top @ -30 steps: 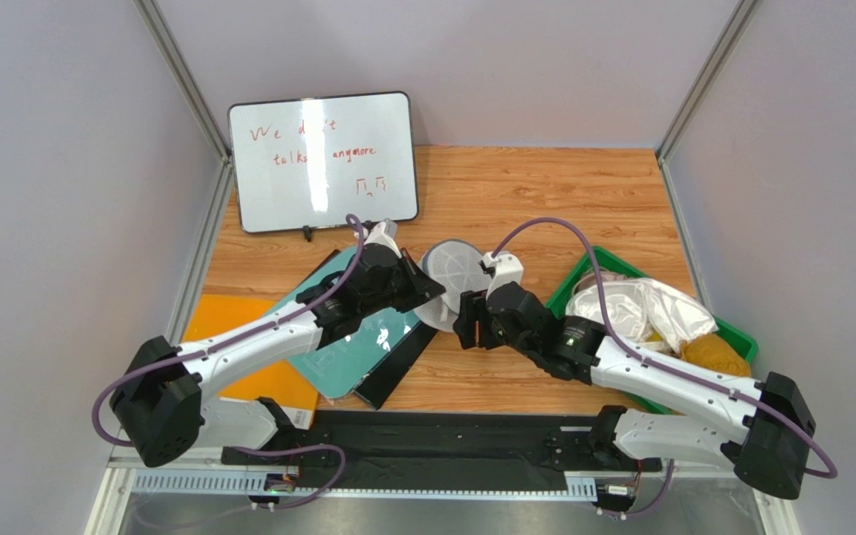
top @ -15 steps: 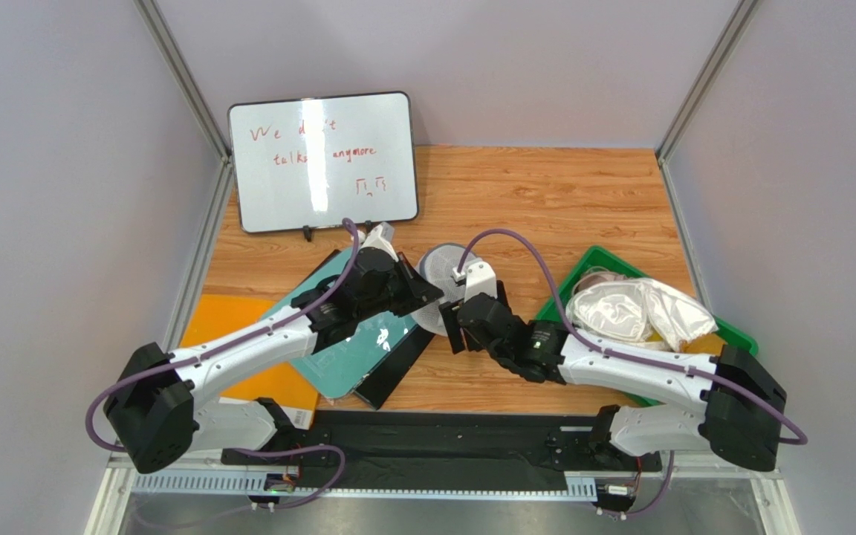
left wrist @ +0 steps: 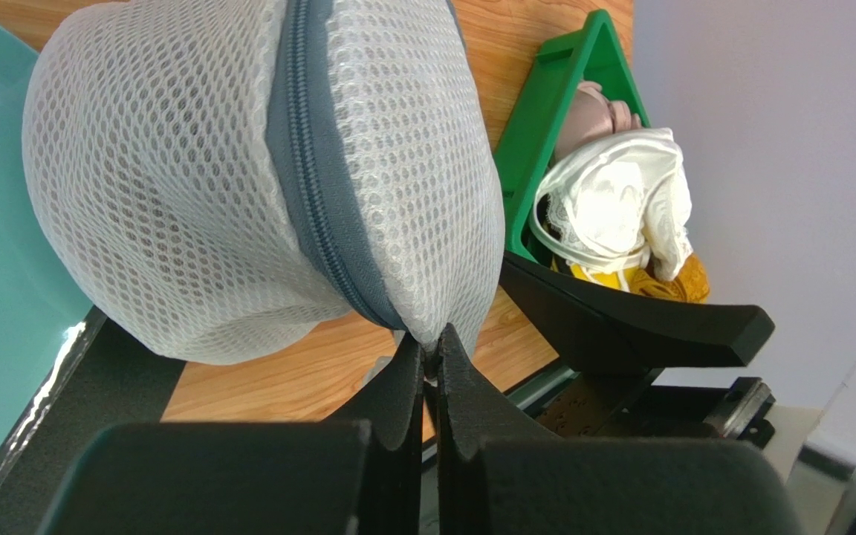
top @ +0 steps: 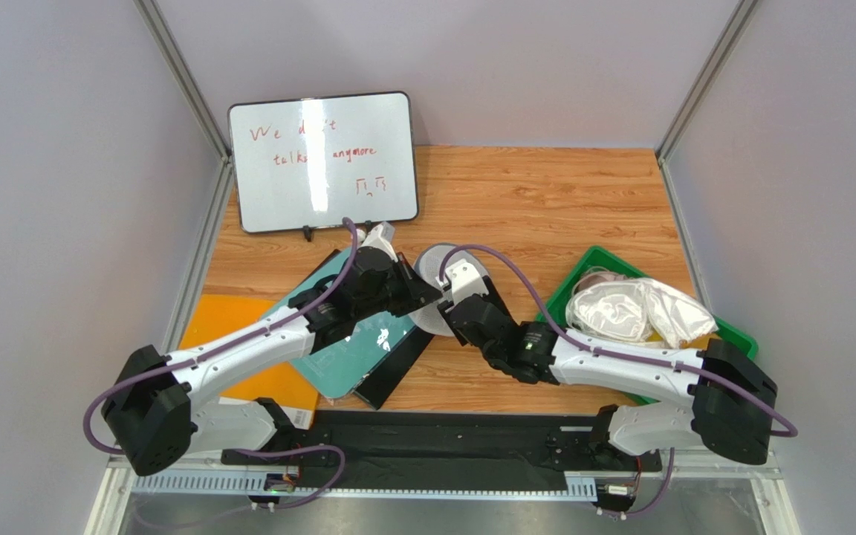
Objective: Unzip the laundry bag and remove the bra
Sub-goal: Unzip the laundry bag at the center of the board.
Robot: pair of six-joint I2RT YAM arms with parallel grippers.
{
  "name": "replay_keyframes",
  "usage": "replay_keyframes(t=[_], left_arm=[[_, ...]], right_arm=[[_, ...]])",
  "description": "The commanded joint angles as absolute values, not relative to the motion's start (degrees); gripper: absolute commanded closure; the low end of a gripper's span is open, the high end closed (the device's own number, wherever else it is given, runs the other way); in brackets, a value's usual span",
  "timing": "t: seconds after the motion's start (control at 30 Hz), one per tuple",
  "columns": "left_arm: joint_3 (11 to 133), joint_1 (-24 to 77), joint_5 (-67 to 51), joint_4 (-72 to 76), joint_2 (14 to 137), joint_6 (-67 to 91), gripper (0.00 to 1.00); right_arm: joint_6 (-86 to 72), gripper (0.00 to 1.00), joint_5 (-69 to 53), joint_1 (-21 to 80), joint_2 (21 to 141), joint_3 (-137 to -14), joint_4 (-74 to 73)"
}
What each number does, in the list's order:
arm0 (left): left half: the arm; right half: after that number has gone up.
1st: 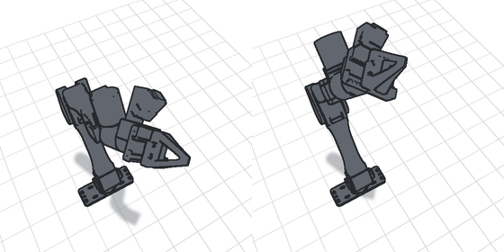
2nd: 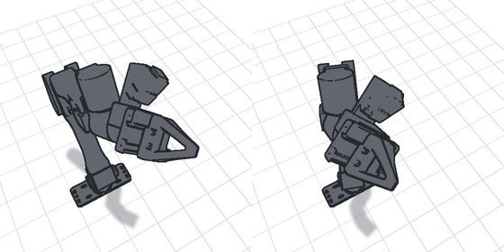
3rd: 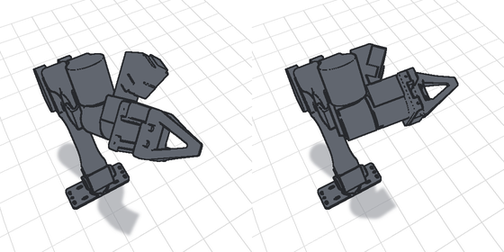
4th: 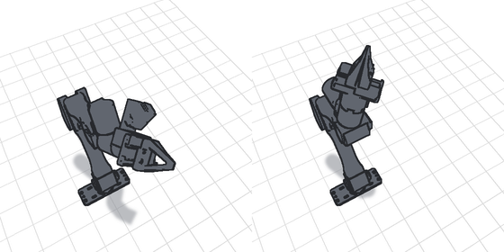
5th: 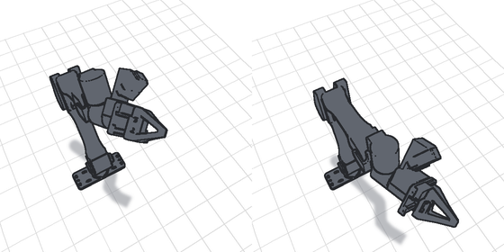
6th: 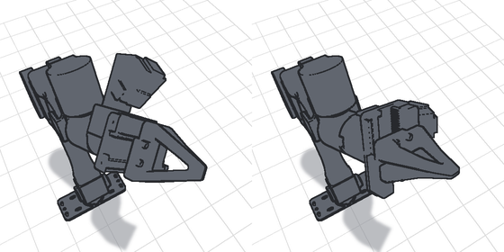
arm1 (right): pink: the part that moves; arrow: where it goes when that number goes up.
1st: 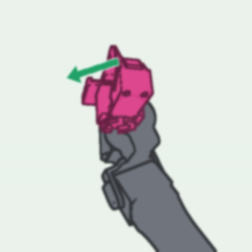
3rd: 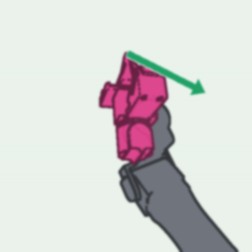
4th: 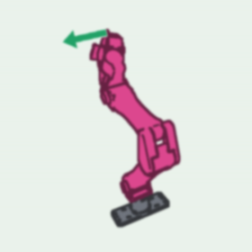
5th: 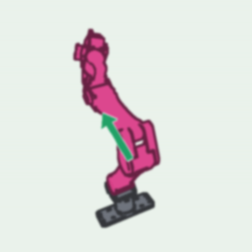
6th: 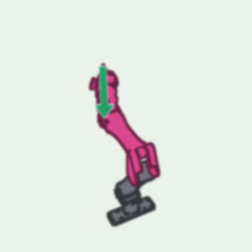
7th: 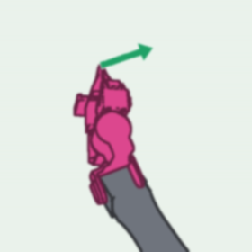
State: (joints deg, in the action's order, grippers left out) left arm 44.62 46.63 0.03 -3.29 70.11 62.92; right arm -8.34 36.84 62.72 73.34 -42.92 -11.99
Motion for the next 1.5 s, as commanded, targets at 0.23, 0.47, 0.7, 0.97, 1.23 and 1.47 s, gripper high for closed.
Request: replay_keyframes(t=[0.23,0.47,0.7,0.97,1.23,1.47], left_arm=[[44.2,47.4,-8.8,-10.5,67.0,56.4,1.0],[43.8,47.3,-10.6,-11.8,63.7,50.7,0.49],[45.5,47.3,-10.2,-13.1,58.4,39.6,0.14],[48.0,47.4,-11.1,-13.8,54.1,20.1,0.16],[47.3,47.4,-19.2,-9.8,52.1,6.9,0.14],[43.2,47.3,-26.9,1.0,54.3,3.0,0.12]], right_arm=[[5.5,0.71,27.0,60.1,65.4,-40.3,2.5],[6.2,1.0,13.5,56.0,61.4,-43.8,-7.5],[3.3,1.0,4.8,54.0,58.9,-48.3,-20.5],[3.6,1.0,-5.3,54.0,59.2,-51.2,-27.7],[4.0,1.0,-9.3,54.0,58.4,-52.4,-30.9],[4.1,1.0,-12.5,53.4,58.7,-53.3,-32.7]])
